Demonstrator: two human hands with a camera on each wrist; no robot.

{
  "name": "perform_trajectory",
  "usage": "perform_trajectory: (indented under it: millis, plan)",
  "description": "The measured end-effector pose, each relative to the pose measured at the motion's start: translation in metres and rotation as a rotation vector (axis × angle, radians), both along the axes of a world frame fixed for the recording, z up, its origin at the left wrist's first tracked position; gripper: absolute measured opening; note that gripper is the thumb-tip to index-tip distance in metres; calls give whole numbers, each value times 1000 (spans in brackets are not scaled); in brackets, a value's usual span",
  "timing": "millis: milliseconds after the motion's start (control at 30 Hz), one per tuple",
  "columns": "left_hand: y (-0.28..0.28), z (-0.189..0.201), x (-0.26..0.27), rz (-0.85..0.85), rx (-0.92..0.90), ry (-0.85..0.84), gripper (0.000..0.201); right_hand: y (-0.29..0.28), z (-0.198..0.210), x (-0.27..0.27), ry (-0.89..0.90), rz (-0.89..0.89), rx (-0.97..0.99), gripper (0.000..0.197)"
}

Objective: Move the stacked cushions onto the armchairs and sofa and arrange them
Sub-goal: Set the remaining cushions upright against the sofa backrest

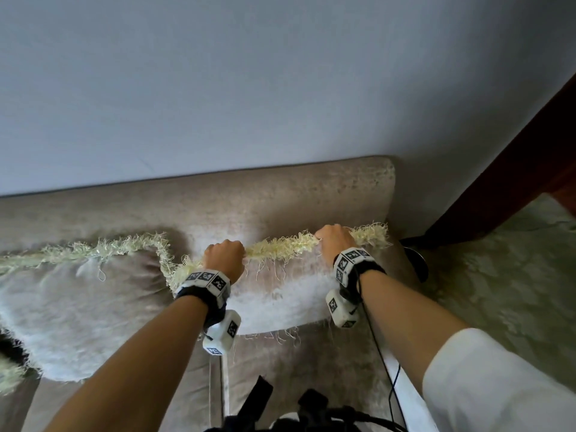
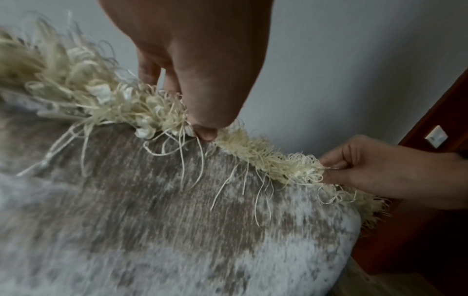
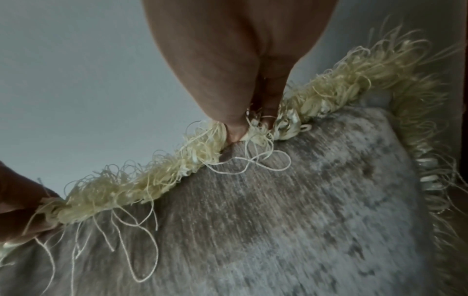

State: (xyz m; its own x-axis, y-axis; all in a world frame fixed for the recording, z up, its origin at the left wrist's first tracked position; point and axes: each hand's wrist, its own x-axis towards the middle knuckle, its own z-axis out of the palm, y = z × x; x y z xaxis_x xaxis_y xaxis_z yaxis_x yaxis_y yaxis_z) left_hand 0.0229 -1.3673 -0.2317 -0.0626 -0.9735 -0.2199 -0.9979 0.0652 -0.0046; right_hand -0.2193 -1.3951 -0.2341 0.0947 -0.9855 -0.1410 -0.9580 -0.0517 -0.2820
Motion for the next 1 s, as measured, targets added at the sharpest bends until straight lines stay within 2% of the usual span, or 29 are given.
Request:
perform_trajectory:
  millis: [133, 267, 367, 400, 500, 600, 667, 733, 833, 933, 1000]
  plan:
    - [-16, -6, -3, 32, -7, -23, 14, -17, 3, -4, -20, 26, 25, 48]
    - [-9, -34, -8, 77, 33, -12, 13, -8, -21, -12, -22, 1, 139, 41]
    - [-12, -41, -6, 90, 5, -2, 15, -13, -32, -17, -76, -29, 190, 15]
    - [-14, -39, -4, 97, -1, -12, 17, -17, -33, -18, -90, -32, 182, 13]
    - [-26, -30, -1, 103, -48, -31, 16, -33, -30, -20, -119, -36, 105, 25]
    - [-33, -21, -4, 113, -98, -3, 8, -43, -29, -25, -118, -8, 37, 26]
    - [-34, -23, -6, 121, -144, 56, 10, -45, -33, -25, -116, 2, 4, 31]
    - [-33, -30, -6, 127, -170, 97, 13, -43, -42, -25, -90, -15, -9, 26]
    - [-29, -42, -7, 127, -161, 130, 16, -44, -63, -27, -98, -10, 14, 24]
    - [-27, -52, -6, 128, -123, 147, 21, -40, -68, -26, -127, 31, 65, 41]
    - [-25, -60, -5, 120, -76, 140, 24, -33, -59, -25, -81, 77, 70, 45]
